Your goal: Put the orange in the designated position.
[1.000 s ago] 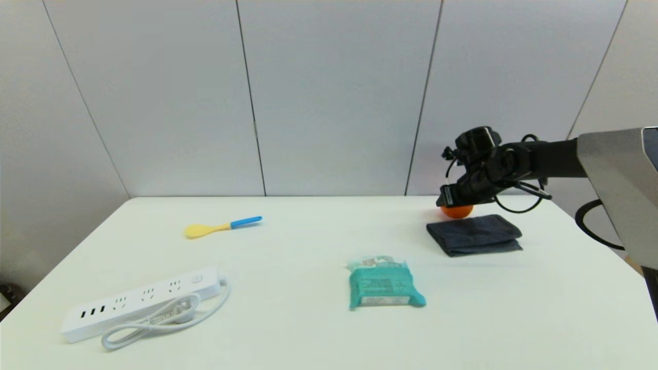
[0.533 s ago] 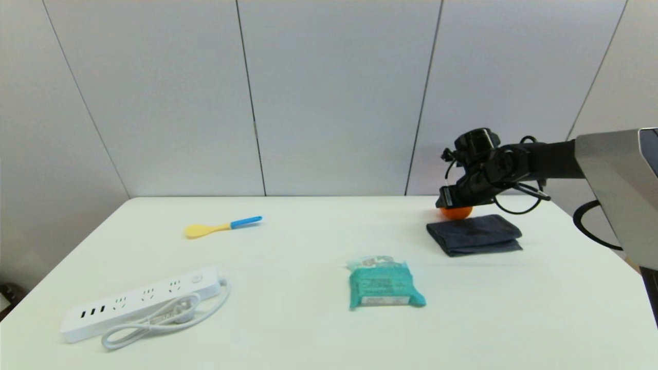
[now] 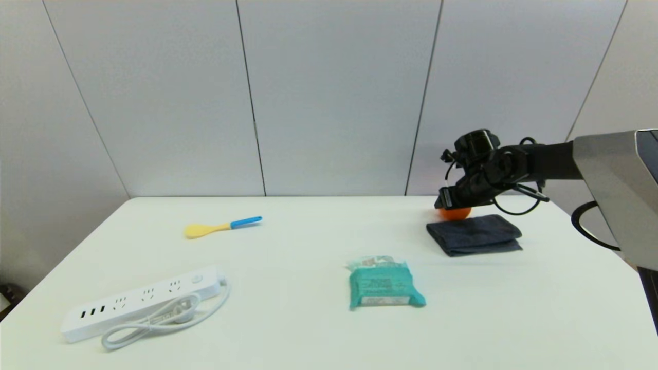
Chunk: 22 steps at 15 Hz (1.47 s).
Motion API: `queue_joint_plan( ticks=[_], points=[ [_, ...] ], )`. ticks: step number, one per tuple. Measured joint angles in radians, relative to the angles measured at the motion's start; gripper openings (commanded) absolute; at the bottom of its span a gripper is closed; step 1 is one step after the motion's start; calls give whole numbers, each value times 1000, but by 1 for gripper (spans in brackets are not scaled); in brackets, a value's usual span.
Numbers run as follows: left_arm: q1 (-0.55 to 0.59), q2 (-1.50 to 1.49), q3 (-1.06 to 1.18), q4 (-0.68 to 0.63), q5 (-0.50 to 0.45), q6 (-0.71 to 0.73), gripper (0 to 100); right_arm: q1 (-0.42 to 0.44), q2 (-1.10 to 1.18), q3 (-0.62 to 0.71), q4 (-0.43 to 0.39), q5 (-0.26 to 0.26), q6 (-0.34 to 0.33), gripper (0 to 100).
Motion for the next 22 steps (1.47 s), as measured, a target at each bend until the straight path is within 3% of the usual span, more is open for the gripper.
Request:
queue_joint_plan(
  ticks=[15,22],
  points=[
    [0,0,0,0,0,0,100,-16,-123,26,6,-3,1,100],
    [0,0,0,0,0,0,100,-33,-348,174,5,-10,11,100]
  ],
)
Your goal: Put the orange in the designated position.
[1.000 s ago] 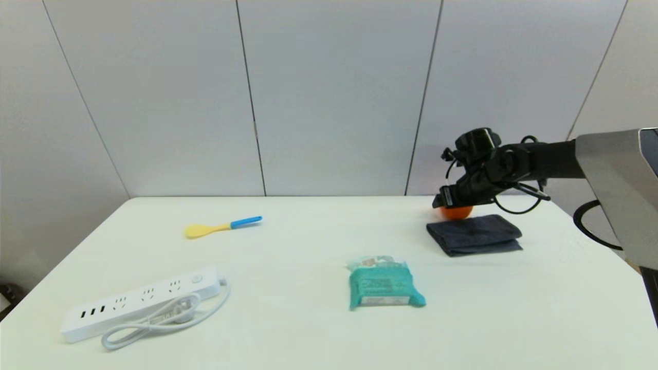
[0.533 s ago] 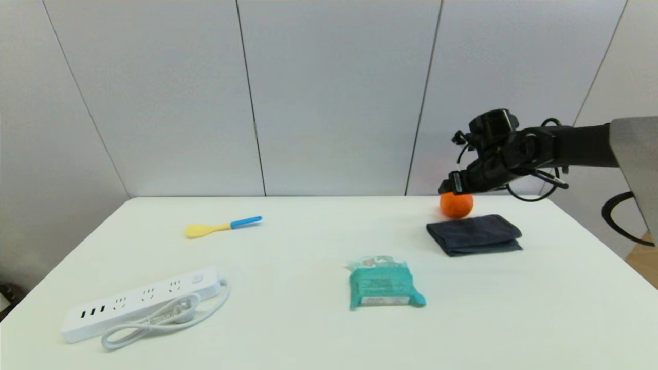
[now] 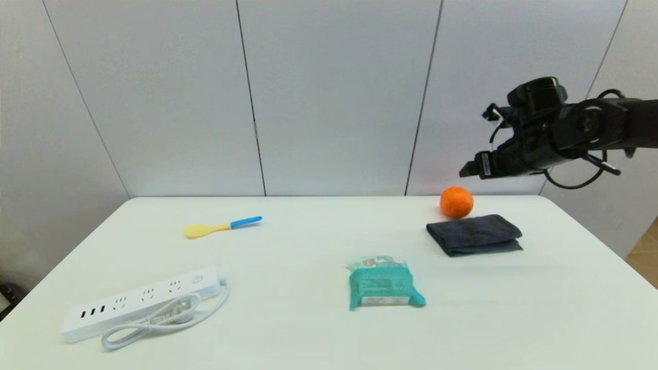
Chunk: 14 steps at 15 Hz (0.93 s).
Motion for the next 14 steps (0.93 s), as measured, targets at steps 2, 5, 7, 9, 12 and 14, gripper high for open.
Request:
queue_joint_plan(
  ticks=[2,5,7,9,12,14],
  points=[
    [0,0,0,0,0,0,100,4,-97,61,0,2,4,100],
    [0,0,0,0,0,0,100,25,-292,179,1,9,5,100],
    [0,0,0,0,0,0,100,38,-431,281,1,10,0,100],
    [0,0,0,0,0,0,100,39,-566,382,3,9,-1,100],
    [0,0,0,0,0,0,100,14,-750,487,75,4,-6,100],
    [0,0,0,0,0,0,100,-16,-876,534,177,3,-16,100]
  ],
)
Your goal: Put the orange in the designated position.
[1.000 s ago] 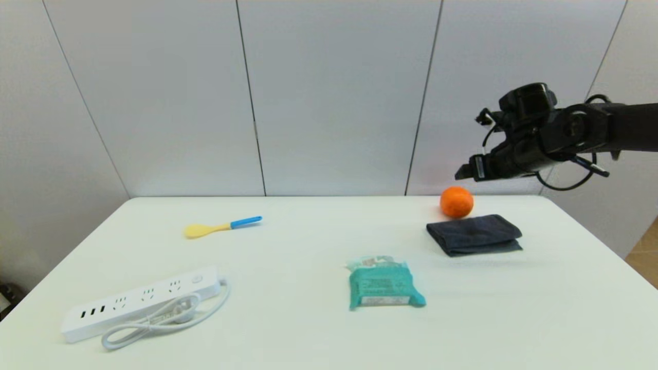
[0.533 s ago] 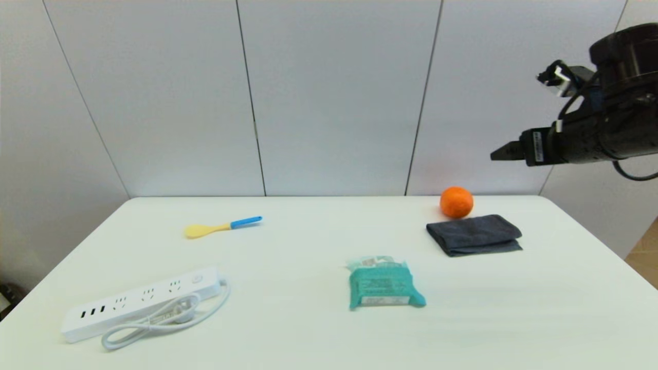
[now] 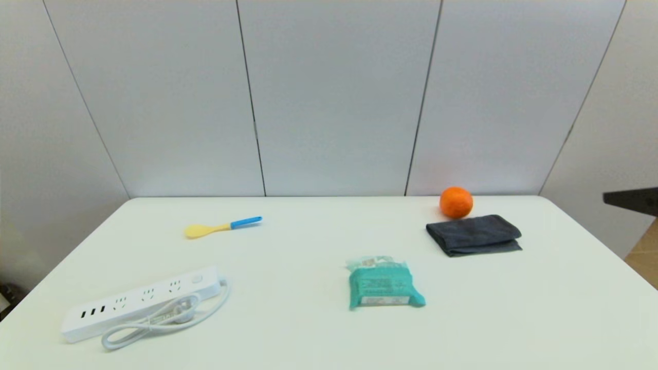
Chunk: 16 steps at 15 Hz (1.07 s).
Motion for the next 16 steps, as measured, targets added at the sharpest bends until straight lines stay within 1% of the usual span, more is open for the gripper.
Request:
queue_joint_plan(
  ticks=[2,5,7,9,12,14,16],
  points=[
    [0,0,0,0,0,0,100,-29,-124,65,77,-1,-8,100],
    [0,0,0,0,0,0,100,-70,-297,182,103,0,-14,100],
    [0,0,0,0,0,0,100,-113,-396,257,107,1,-15,100],
    [0,0,0,0,0,0,100,-138,-479,323,106,0,-14,100],
    [0,0,0,0,0,0,100,-148,-612,411,101,4,-48,100],
    [0,0,0,0,0,0,100,-148,-694,469,98,4,-55,100],
    [0,0,0,0,0,0,100,-139,-756,515,70,7,-61,100]
  ],
)
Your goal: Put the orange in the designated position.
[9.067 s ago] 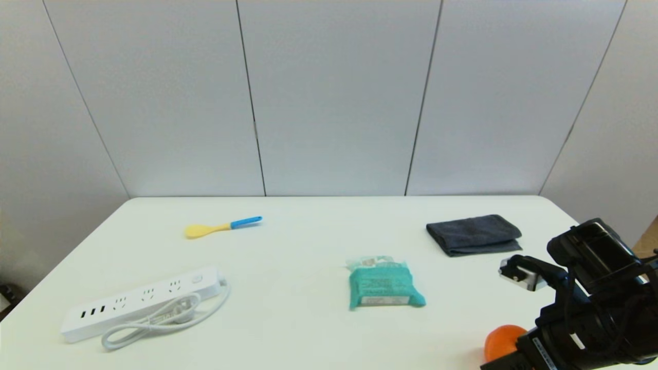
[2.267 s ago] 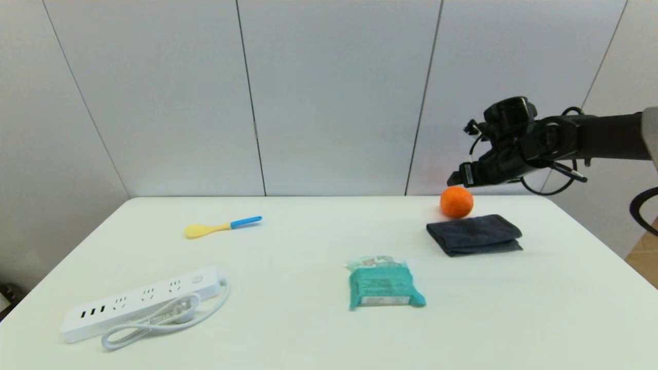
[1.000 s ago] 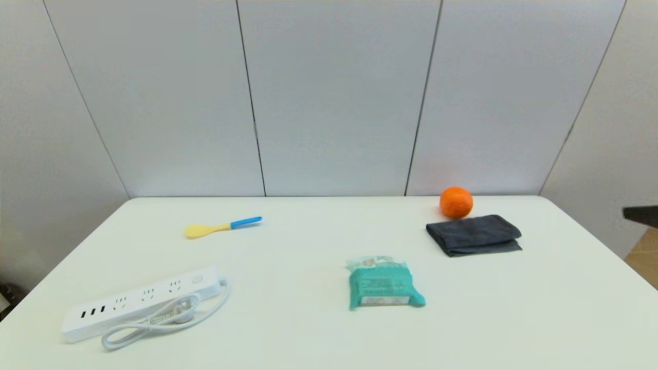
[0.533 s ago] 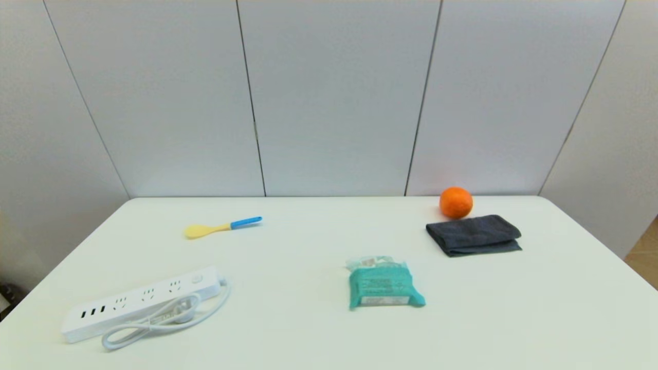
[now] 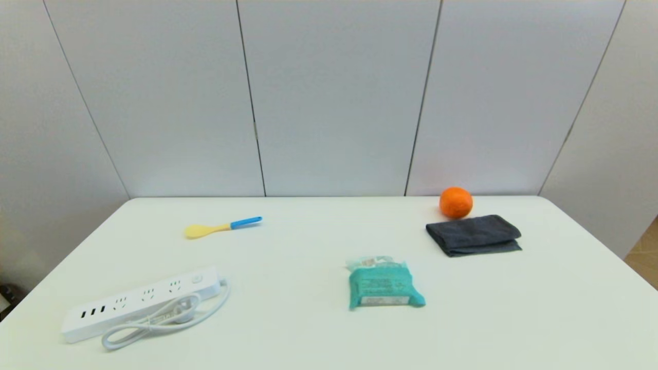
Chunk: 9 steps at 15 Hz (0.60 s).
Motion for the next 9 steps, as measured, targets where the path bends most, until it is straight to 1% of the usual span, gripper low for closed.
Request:
queue_joint_plan(
  ticks=[3,5,6,7,8,9],
  points=[
    [0,0,0,0,0,0,100,1,-73,84,-63,5,-12,100],
    [0,0,0,0,0,0,100,0,-95,142,-129,4,-14,100],
    [0,0,0,0,0,0,100,0,-102,182,-184,5,-14,100],
    [0,0,0,0,0,0,100,0,-106,231,-257,5,-15,100],
    [0,0,0,0,0,0,100,8,-111,271,-332,6,-17,100],
    [0,0,0,0,0,0,100,27,-117,299,-390,8,-19,100]
  ],
)
